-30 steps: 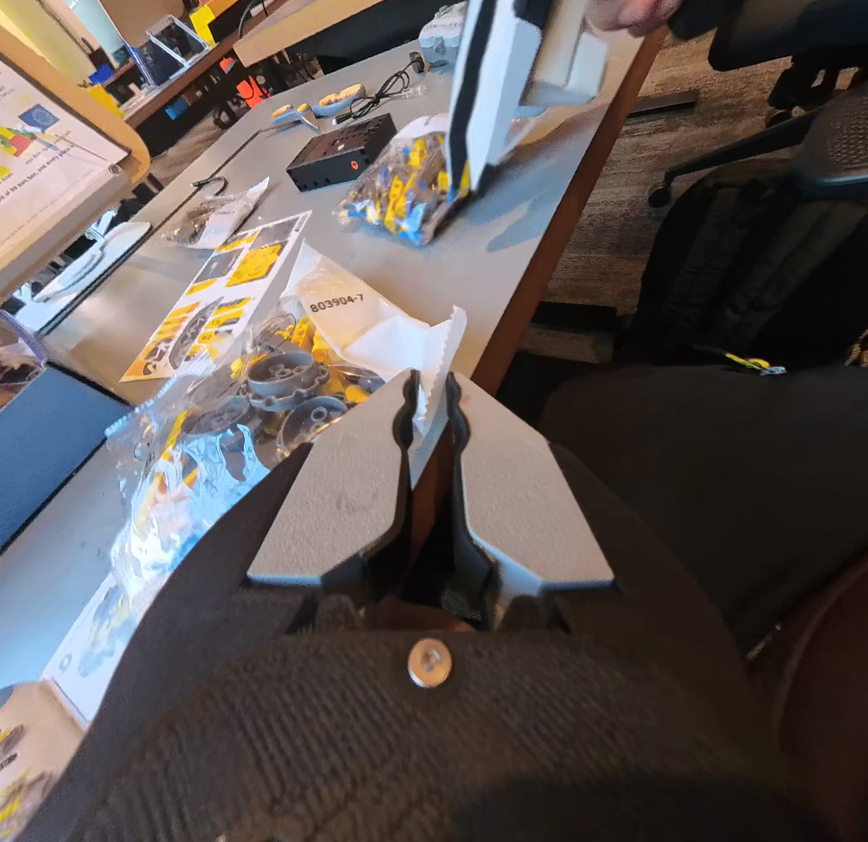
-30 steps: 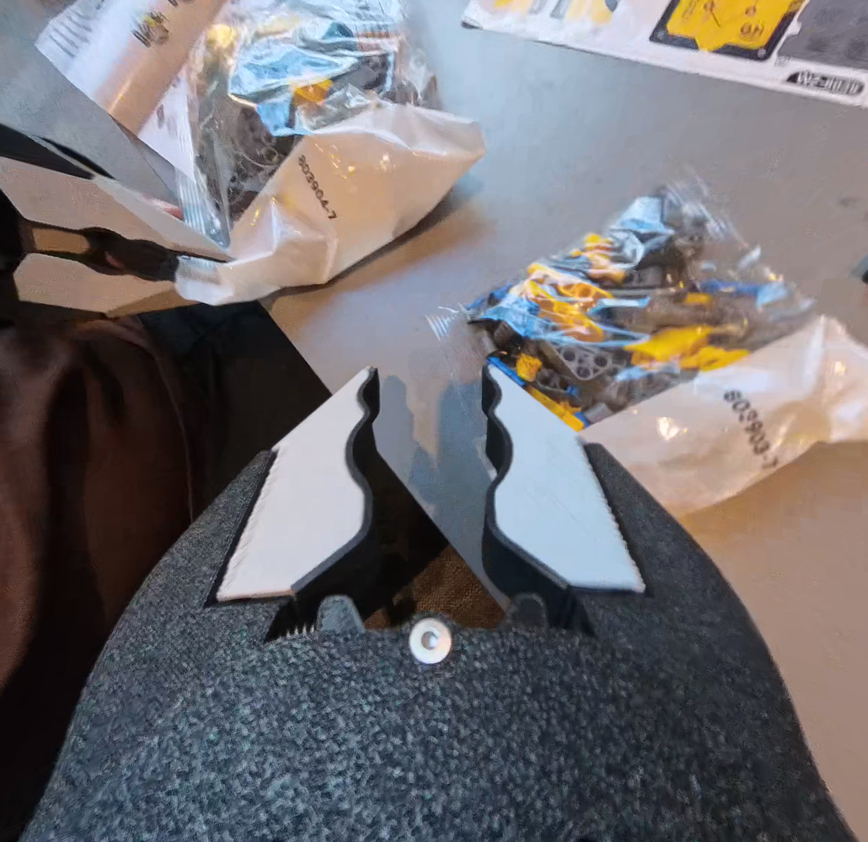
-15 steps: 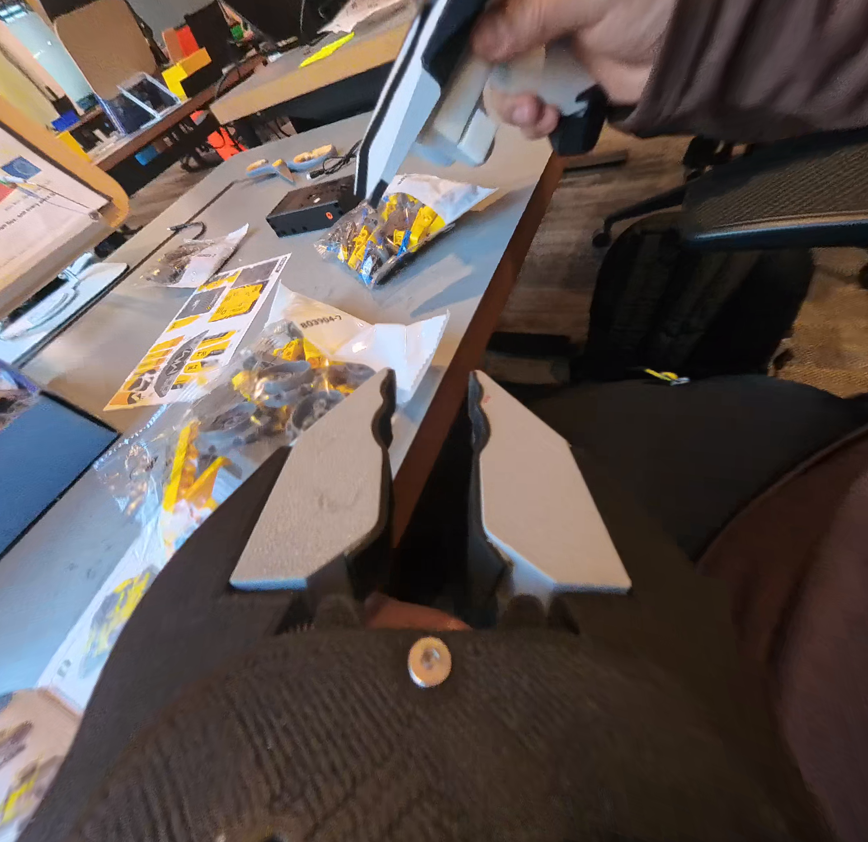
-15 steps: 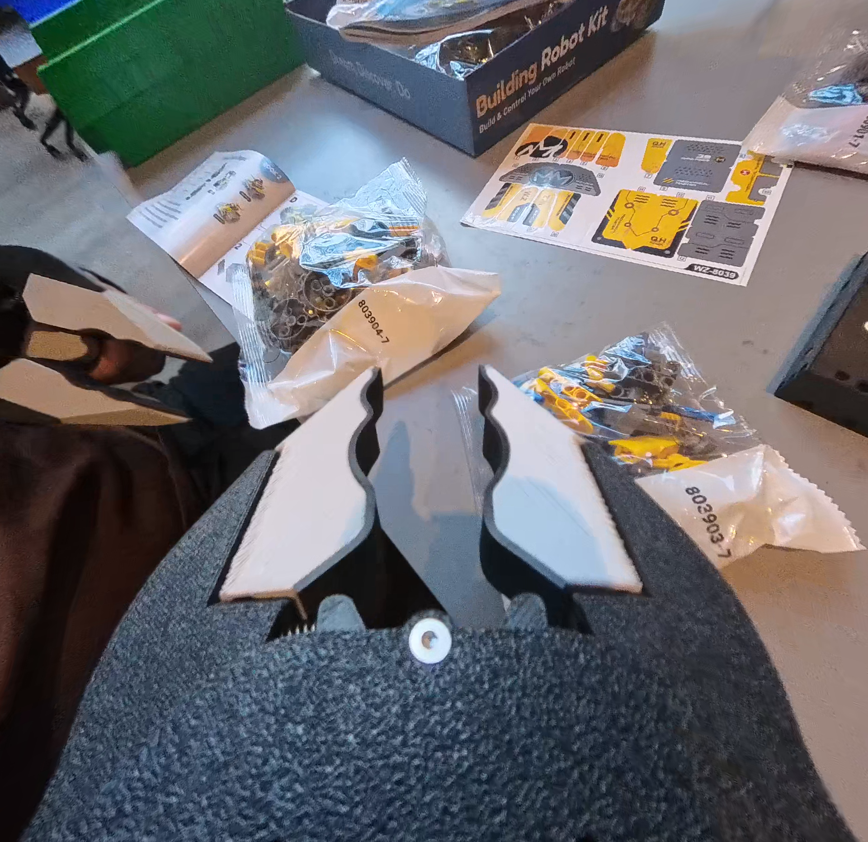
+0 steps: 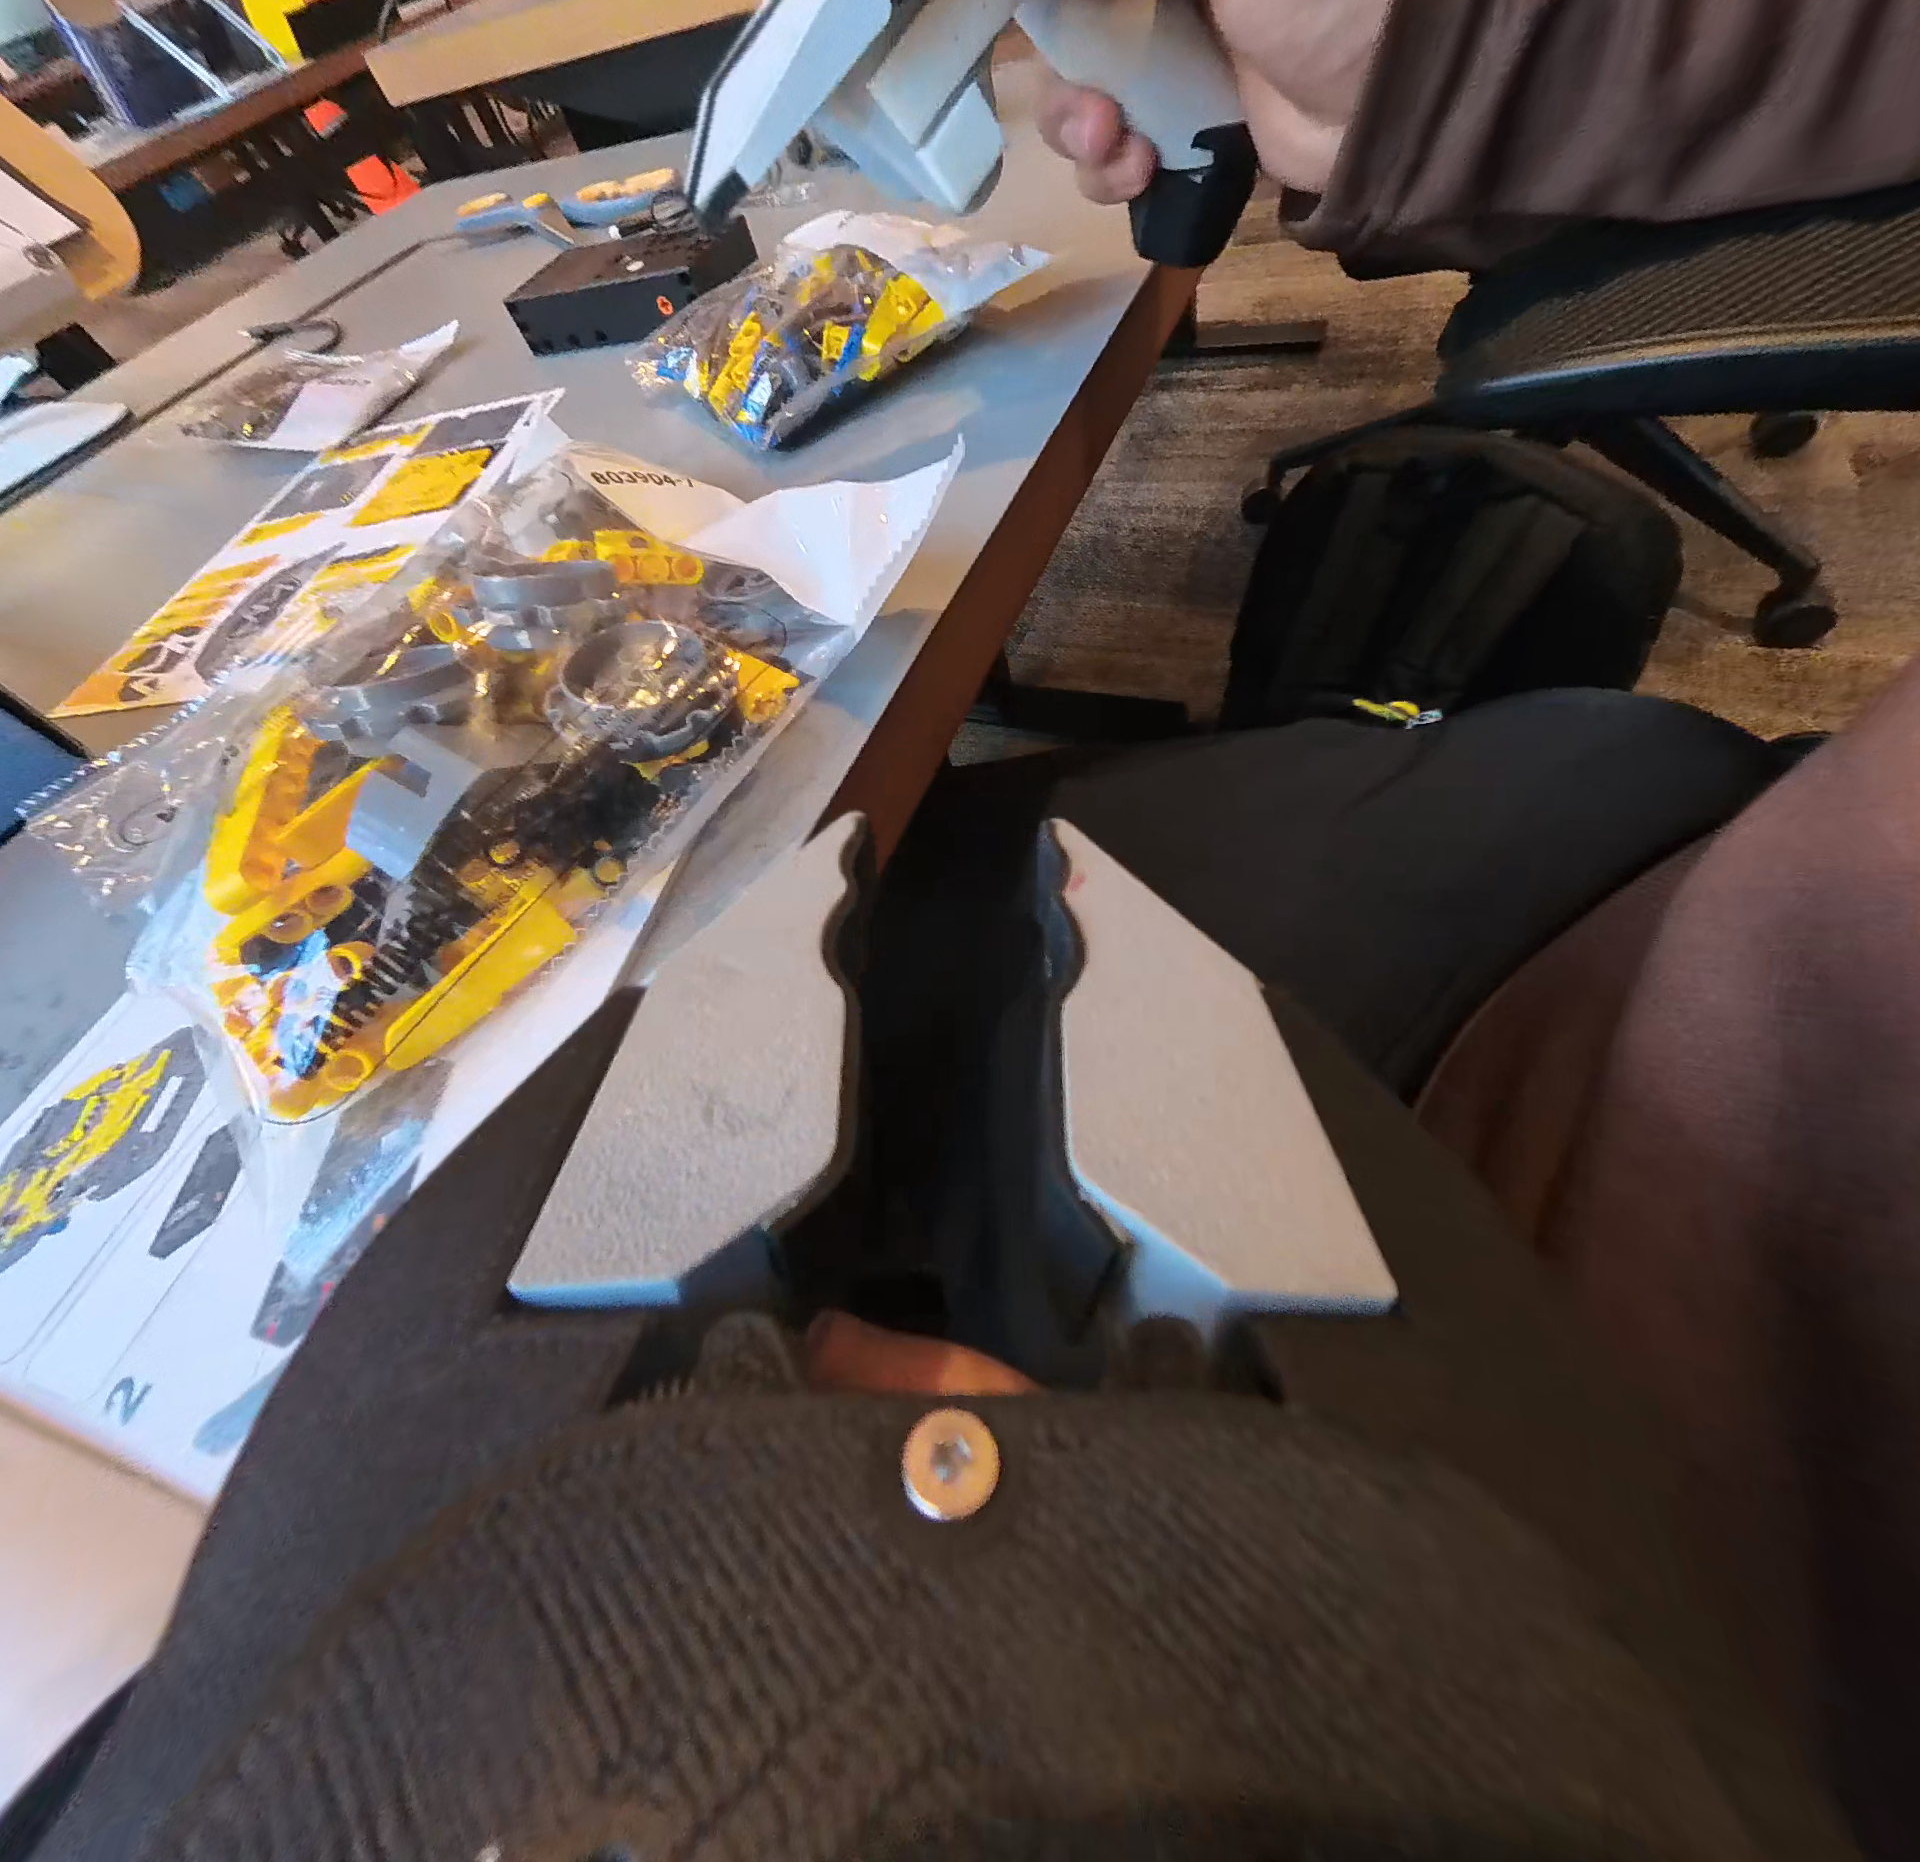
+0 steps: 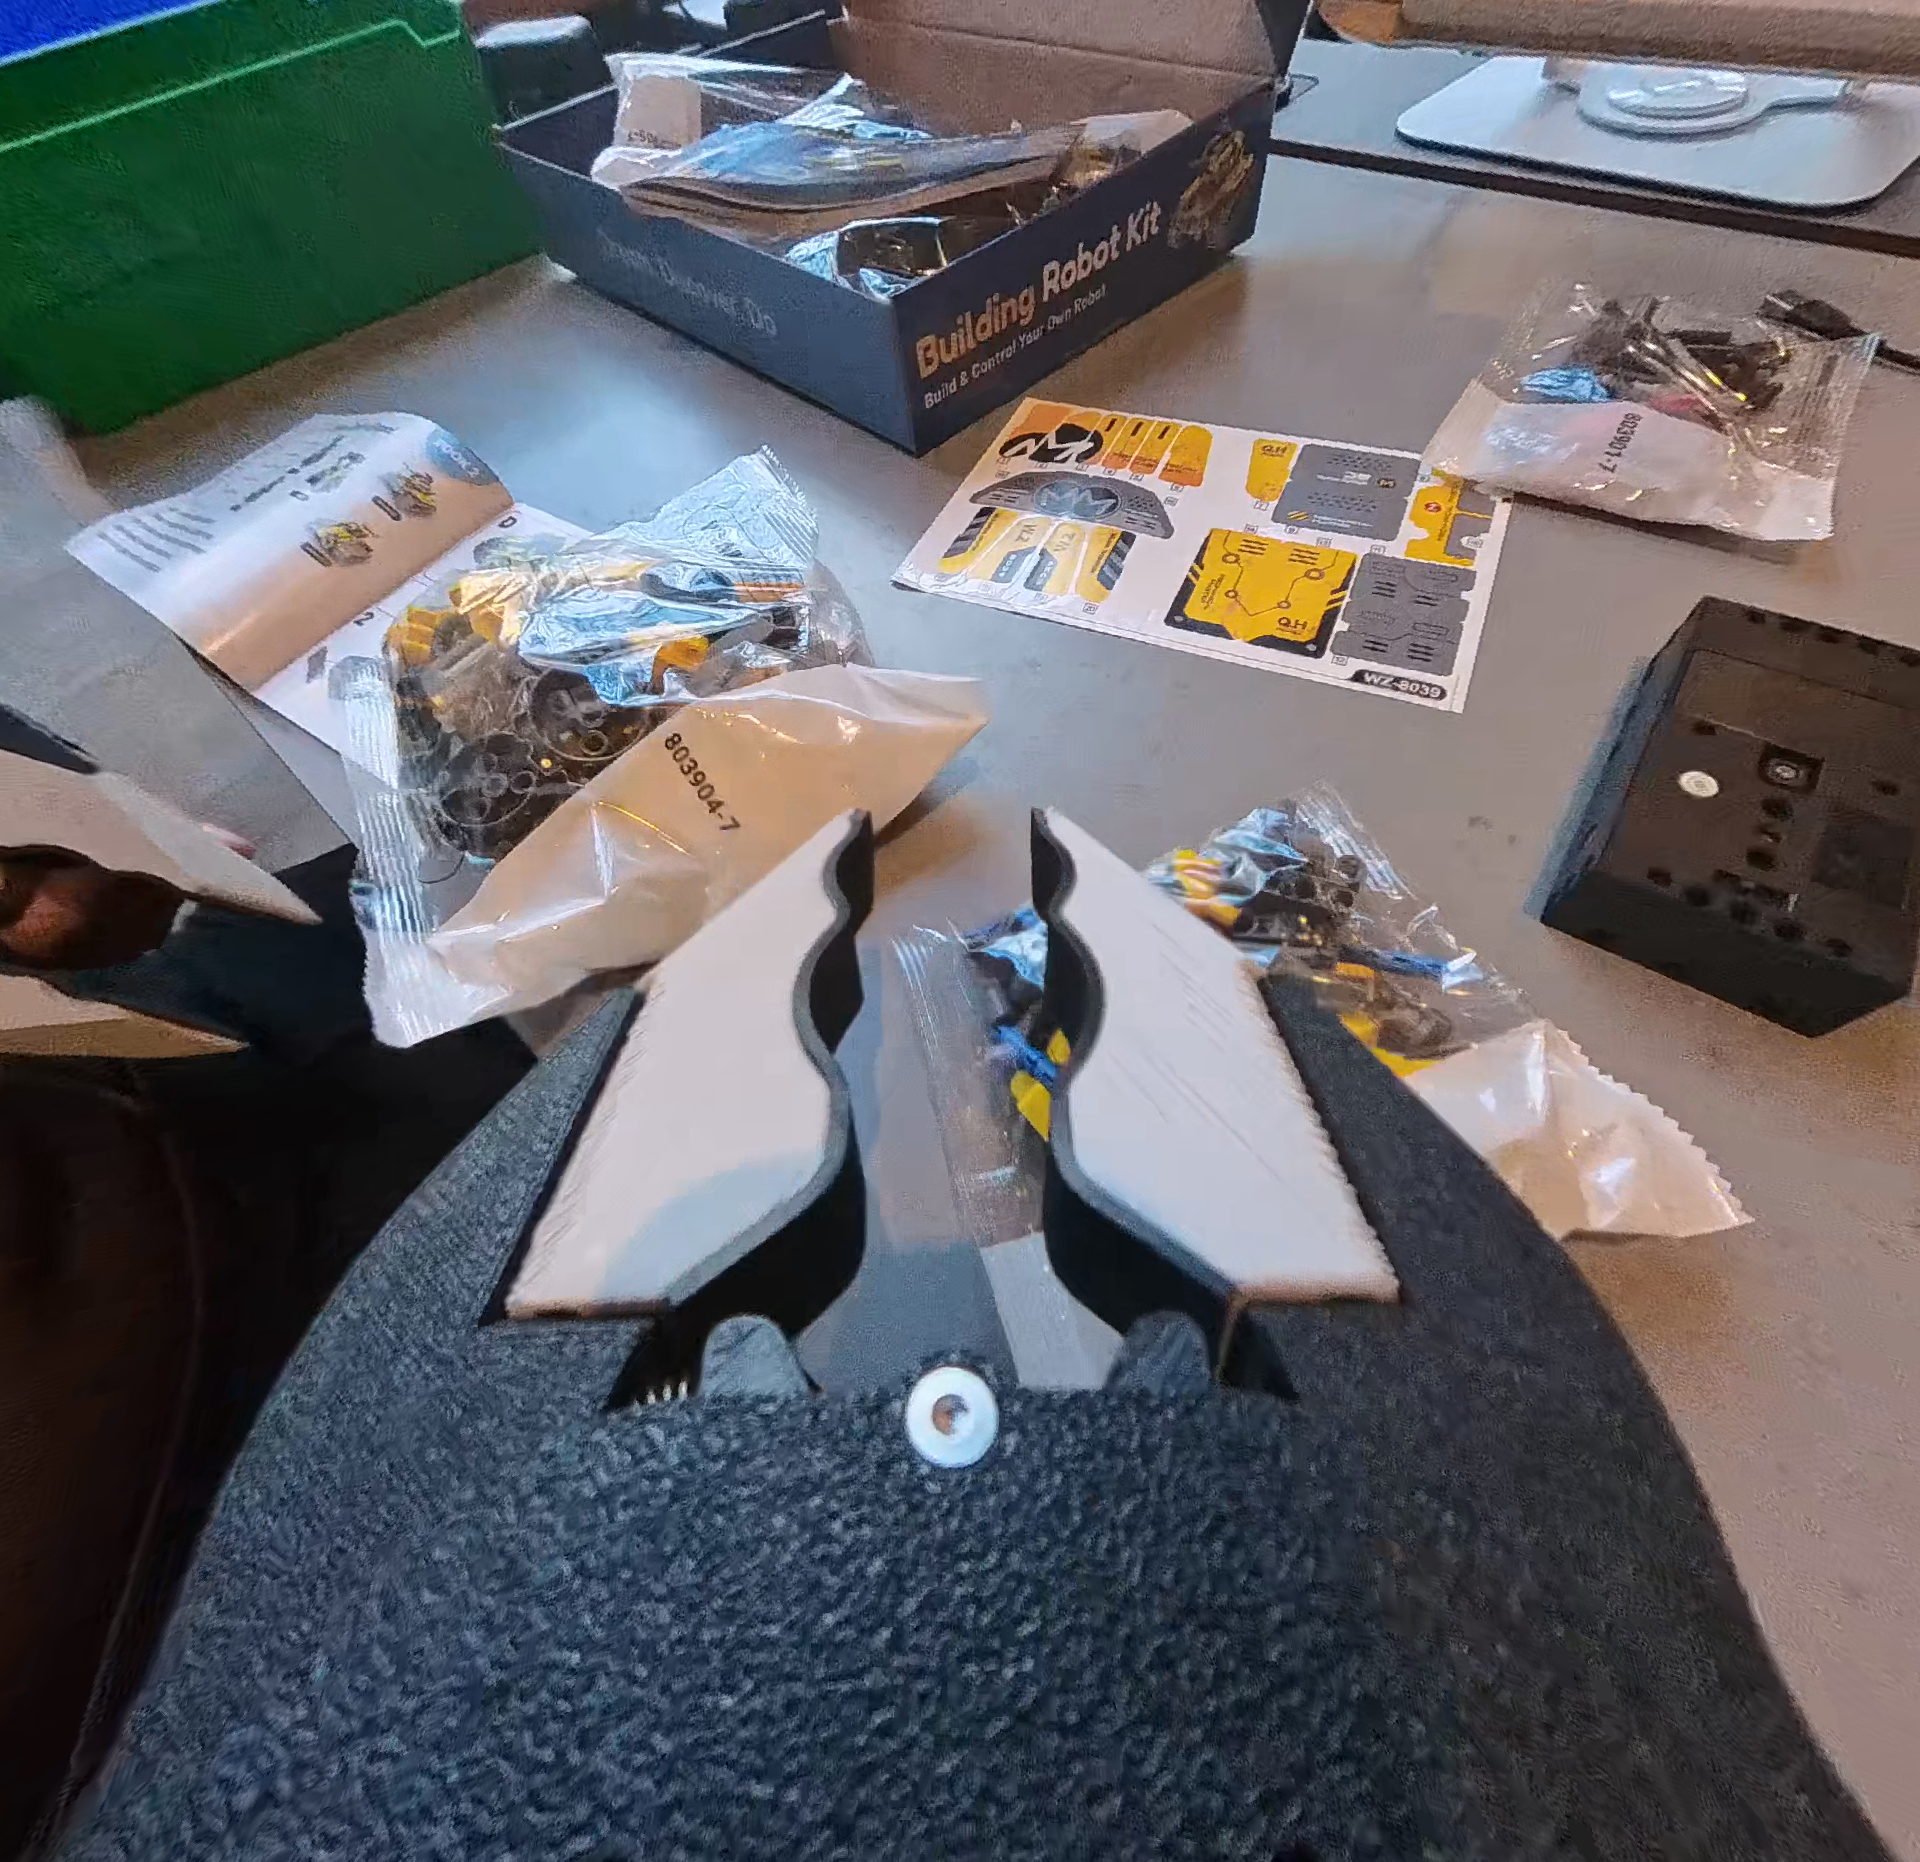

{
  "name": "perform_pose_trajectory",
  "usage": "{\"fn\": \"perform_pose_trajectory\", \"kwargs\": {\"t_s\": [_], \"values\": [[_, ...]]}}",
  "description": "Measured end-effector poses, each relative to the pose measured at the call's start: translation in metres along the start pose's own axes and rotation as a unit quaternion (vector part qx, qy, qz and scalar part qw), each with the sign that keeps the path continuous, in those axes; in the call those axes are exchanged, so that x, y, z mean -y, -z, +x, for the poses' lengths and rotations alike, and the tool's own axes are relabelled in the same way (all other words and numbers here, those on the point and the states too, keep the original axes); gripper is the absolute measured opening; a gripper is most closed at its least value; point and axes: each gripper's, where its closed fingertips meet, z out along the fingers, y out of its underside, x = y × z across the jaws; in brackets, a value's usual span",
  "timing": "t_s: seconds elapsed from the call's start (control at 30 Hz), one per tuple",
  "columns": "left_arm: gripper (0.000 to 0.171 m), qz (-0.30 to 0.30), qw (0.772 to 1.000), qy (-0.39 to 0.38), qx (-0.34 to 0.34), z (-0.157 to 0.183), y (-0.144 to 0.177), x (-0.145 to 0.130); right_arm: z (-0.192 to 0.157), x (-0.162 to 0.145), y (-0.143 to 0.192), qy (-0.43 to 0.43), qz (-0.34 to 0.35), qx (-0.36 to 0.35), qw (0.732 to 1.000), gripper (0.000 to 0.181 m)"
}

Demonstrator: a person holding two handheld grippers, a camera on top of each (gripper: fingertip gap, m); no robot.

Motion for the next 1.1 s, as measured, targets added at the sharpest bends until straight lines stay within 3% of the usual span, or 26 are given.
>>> {"fn": "perform_pose_trajectory", "kwargs": {"t_s": [0.37,0.5,0.67,0.73,0.83,1.1], "values": [[0.031,-0.013,1.0,0.009,0.018,-0.015,-0.005,-0.009,0.01,-0.011,0.0,0.016,-0.018,-0.028,0.999,0.028],[0.03,-0.011,1.0,0.022,0.019,-0.018,-0.008,-0.01,0.003,-0.013,0.0,0.018,-0.023,-0.016,0.999,0.015],[0.031,0.004,1.0,0.022,0.019,-0.016,-0.006,-0.003,0.004,-0.015,-0.003,0.031,-0.032,-0.028,0.999,0.023],[0.031,0.015,0.999,0.017,0.024,-0.017,-0.004,0.003,0.0,-0.016,-0.003,0.035,-0.036,-0.02,0.999,0.04],[0.031,0.047,0.998,0.015,0.039,-0.024,0.003,0.02,-0.022,-0.018,-0.007,0.031,-0.043,0.029,0.998,0.053],[0.042,0.04,0.995,0.04,0.085,-0.069,0.018,0.024,-0.1,-0.014,-0.017,0.067,-0.061,0.147,0.985,0.053]]}}
